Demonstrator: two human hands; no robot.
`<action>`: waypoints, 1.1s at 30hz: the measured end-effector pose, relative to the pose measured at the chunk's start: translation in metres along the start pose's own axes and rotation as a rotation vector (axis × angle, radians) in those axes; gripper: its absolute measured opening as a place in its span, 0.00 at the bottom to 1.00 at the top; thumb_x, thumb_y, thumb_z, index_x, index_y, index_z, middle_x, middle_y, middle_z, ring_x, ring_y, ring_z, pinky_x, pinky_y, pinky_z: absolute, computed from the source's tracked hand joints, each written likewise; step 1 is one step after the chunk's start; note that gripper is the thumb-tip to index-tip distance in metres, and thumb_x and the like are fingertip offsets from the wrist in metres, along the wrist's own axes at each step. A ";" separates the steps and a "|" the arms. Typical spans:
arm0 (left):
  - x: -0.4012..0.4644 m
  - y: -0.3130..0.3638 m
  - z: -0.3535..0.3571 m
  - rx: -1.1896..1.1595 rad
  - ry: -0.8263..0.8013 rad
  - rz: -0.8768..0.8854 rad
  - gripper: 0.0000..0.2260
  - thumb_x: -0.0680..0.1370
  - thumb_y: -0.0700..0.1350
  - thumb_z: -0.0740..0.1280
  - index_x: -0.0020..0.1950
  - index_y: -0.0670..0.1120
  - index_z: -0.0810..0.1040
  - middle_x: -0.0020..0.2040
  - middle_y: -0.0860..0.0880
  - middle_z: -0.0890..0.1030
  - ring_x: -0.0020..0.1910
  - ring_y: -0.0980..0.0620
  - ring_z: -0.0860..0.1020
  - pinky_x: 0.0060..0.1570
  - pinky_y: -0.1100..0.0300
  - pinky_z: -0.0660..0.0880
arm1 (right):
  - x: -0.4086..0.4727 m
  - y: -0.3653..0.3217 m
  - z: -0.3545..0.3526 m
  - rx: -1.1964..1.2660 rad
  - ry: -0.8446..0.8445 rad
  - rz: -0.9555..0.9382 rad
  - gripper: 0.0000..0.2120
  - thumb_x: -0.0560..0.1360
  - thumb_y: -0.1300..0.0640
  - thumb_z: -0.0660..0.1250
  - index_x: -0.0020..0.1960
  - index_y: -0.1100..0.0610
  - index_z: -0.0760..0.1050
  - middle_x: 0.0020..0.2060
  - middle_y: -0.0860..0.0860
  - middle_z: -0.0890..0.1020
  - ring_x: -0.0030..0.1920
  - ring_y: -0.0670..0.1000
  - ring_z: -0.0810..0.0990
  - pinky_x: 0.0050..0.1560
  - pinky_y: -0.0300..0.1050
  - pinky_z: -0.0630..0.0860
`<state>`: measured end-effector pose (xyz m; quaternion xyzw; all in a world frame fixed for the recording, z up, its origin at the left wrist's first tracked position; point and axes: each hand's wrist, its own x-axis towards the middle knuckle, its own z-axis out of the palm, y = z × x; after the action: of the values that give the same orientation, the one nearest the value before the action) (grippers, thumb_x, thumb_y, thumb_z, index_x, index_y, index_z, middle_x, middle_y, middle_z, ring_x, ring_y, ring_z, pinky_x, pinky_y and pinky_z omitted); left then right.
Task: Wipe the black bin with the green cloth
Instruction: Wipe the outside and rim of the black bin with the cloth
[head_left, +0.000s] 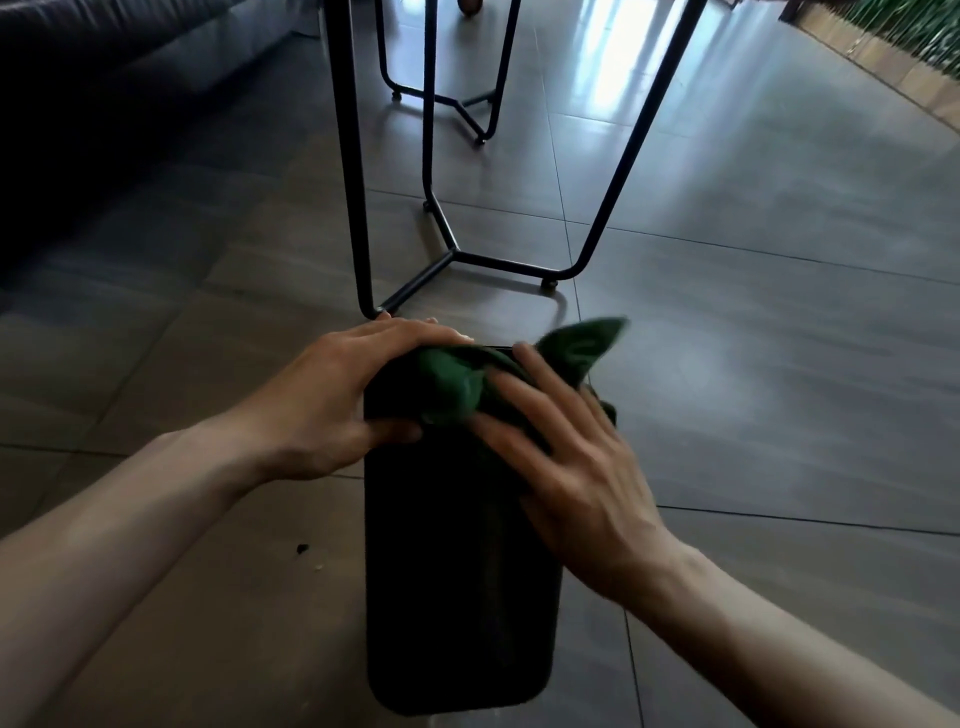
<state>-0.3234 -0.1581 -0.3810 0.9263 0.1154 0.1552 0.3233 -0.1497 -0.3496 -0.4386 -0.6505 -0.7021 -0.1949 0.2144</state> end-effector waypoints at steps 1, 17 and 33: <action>0.001 0.000 0.000 0.003 -0.001 0.003 0.33 0.70 0.38 0.78 0.71 0.55 0.73 0.68 0.58 0.76 0.71 0.64 0.70 0.74 0.64 0.62 | -0.004 -0.005 0.003 -0.008 0.001 -0.016 0.17 0.86 0.58 0.64 0.74 0.52 0.74 0.76 0.57 0.72 0.82 0.61 0.59 0.80 0.62 0.61; 0.000 -0.008 0.001 0.015 -0.009 -0.001 0.35 0.70 0.38 0.78 0.72 0.58 0.71 0.70 0.59 0.75 0.73 0.65 0.67 0.74 0.68 0.58 | -0.009 -0.014 0.009 0.035 -0.037 -0.040 0.17 0.84 0.57 0.67 0.73 0.52 0.76 0.74 0.58 0.74 0.81 0.61 0.62 0.75 0.63 0.68; 0.003 -0.012 0.001 0.006 -0.003 -0.031 0.35 0.71 0.39 0.78 0.74 0.57 0.70 0.71 0.56 0.74 0.75 0.60 0.67 0.76 0.57 0.63 | -0.018 -0.027 0.023 -0.001 -0.037 -0.024 0.20 0.84 0.57 0.65 0.75 0.52 0.70 0.77 0.55 0.67 0.82 0.61 0.59 0.75 0.60 0.67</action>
<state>-0.3211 -0.1489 -0.3888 0.9256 0.1296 0.1487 0.3232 -0.1765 -0.3543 -0.4673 -0.6458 -0.7135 -0.1855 0.1987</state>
